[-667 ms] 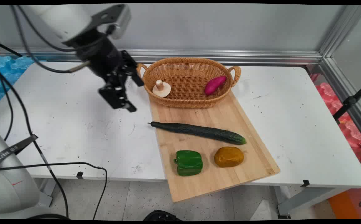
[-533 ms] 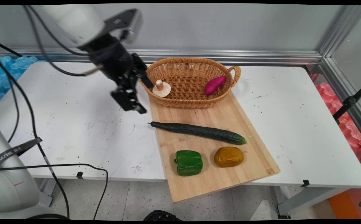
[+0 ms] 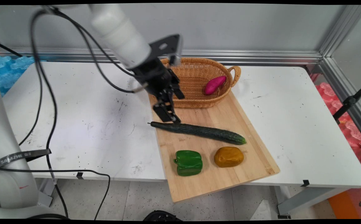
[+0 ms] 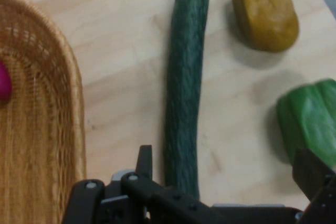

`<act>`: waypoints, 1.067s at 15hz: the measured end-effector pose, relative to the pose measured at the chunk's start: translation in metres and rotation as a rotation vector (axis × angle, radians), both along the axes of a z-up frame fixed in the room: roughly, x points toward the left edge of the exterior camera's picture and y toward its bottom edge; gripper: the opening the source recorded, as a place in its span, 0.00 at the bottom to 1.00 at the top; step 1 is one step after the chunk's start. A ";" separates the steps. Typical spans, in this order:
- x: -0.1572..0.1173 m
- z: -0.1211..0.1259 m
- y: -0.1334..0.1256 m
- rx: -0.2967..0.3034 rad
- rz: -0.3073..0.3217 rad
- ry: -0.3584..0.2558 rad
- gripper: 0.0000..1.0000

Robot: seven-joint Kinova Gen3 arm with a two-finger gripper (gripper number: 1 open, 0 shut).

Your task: Pick up the cucumber from the cutting board

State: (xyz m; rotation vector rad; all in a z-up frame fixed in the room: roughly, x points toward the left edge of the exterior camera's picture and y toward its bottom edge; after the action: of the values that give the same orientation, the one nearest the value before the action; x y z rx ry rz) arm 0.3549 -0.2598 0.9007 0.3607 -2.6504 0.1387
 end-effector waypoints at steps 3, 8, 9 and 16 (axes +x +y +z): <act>-0.015 -0.018 -0.012 -0.004 -0.008 -0.005 1.00; -0.040 -0.057 -0.031 0.001 -0.022 -0.026 1.00; -0.045 -0.065 -0.034 0.005 -0.024 -0.031 1.00; -0.061 -0.101 -0.049 0.026 -0.036 -0.054 1.00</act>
State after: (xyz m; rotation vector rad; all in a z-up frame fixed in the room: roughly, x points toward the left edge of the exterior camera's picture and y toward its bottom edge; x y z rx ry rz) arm 0.2943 -0.3087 0.8000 0.3222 -2.7126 0.1034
